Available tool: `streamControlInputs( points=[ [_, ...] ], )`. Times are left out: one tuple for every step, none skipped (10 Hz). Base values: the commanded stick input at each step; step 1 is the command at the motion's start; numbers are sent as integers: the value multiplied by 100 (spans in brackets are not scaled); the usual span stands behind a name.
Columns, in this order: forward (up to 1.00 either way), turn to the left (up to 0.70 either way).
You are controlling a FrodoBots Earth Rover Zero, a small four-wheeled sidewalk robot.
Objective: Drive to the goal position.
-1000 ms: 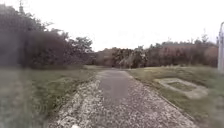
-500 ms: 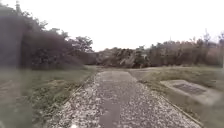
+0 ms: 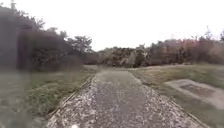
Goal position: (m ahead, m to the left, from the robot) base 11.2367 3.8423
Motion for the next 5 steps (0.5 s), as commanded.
streamControlInputs(
  points=[
    [85,1],
    [85,1],
    [85,1],
    [85,1],
    [85,1]
  ],
)
